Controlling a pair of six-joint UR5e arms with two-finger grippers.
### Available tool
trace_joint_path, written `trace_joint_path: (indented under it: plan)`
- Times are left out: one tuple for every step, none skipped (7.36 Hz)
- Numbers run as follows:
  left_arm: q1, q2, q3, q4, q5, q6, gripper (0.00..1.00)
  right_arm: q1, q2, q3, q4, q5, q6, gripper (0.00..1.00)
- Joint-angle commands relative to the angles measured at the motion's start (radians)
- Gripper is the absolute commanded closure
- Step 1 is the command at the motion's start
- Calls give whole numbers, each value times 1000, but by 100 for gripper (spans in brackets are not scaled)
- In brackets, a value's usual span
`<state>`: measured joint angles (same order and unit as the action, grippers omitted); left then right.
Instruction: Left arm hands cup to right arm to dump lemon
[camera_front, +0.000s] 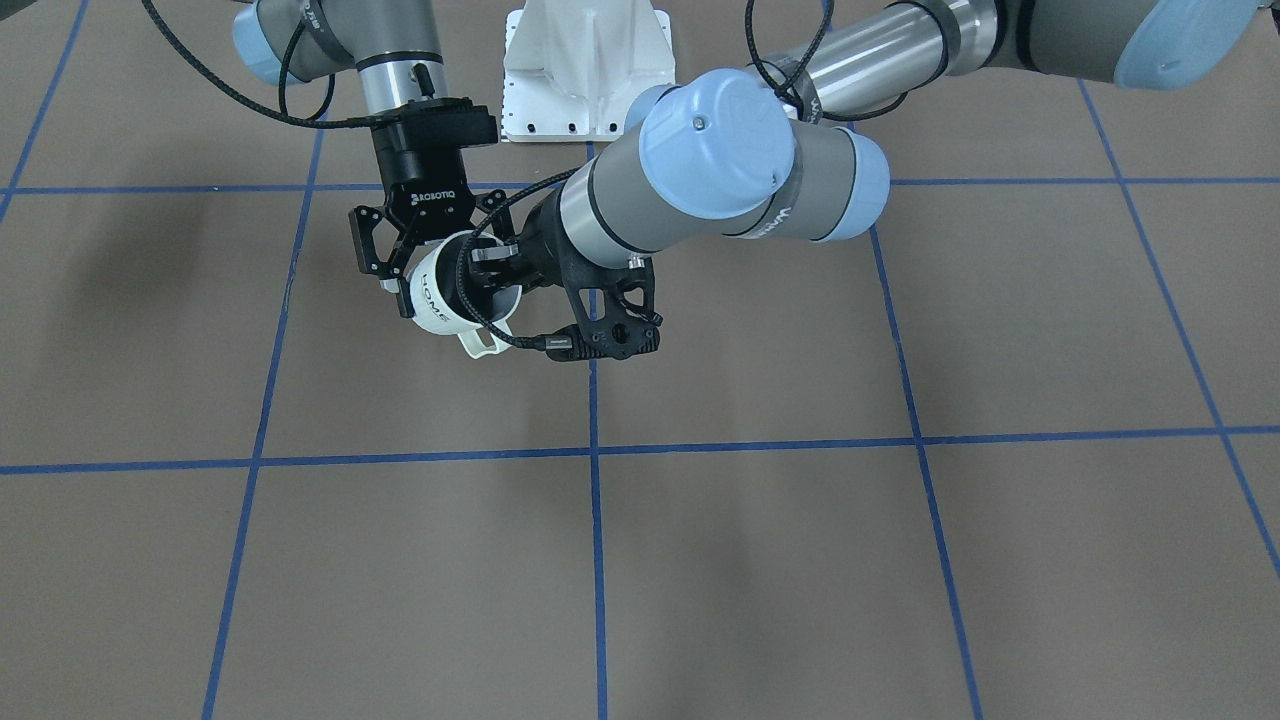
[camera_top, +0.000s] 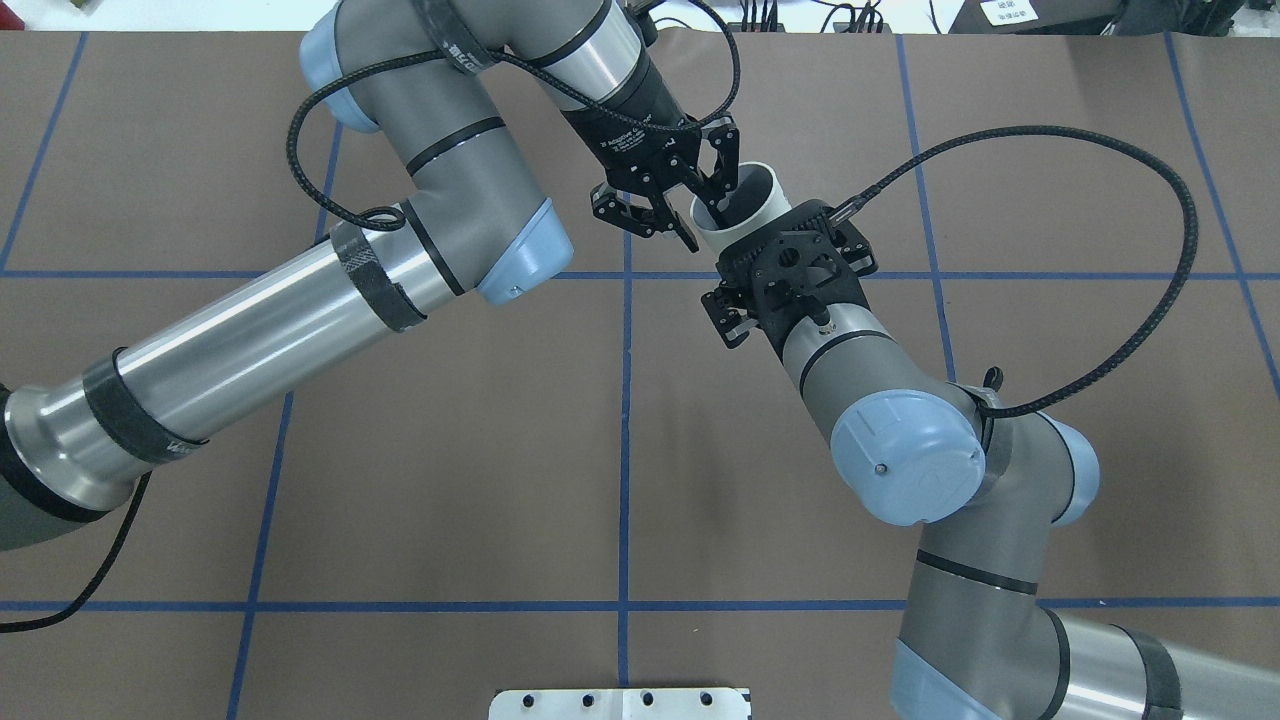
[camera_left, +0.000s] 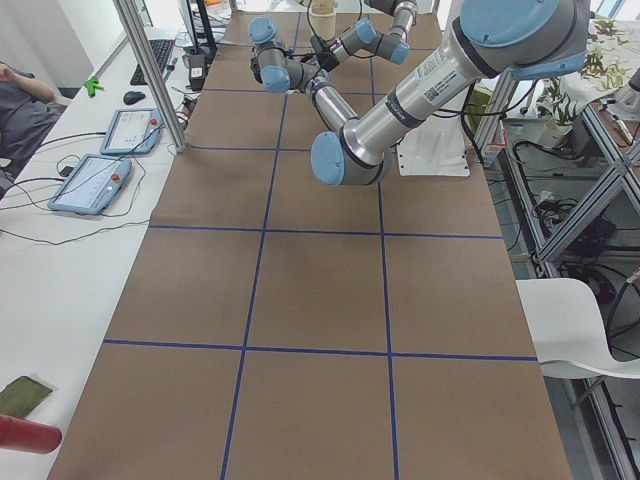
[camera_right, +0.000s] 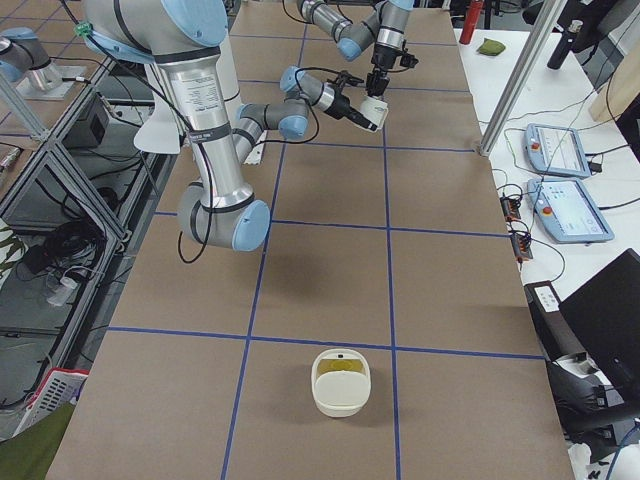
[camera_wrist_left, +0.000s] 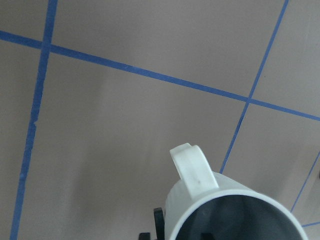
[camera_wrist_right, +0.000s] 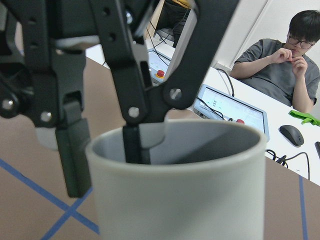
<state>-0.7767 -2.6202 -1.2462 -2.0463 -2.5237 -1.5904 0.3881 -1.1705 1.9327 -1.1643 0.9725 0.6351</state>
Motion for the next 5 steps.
trace_joint_path:
  plan:
    - [1, 0, 2, 0, 0, 1, 65, 0, 0, 0, 0, 0, 0, 89]
    - [1, 0, 1, 0, -1, 0, 72, 0, 0, 0, 0, -1, 0, 88]
    - [1, 0, 1, 0, -1, 0, 91, 0, 0, -1, 0, 0, 0, 87]
    - [1, 0, -1, 0, -1, -2, 100, 0, 0, -1, 0, 0, 0, 71]
    - [-1, 0, -5, 0, -7, -3, 100, 0, 0, 0, 0, 0, 0, 1]
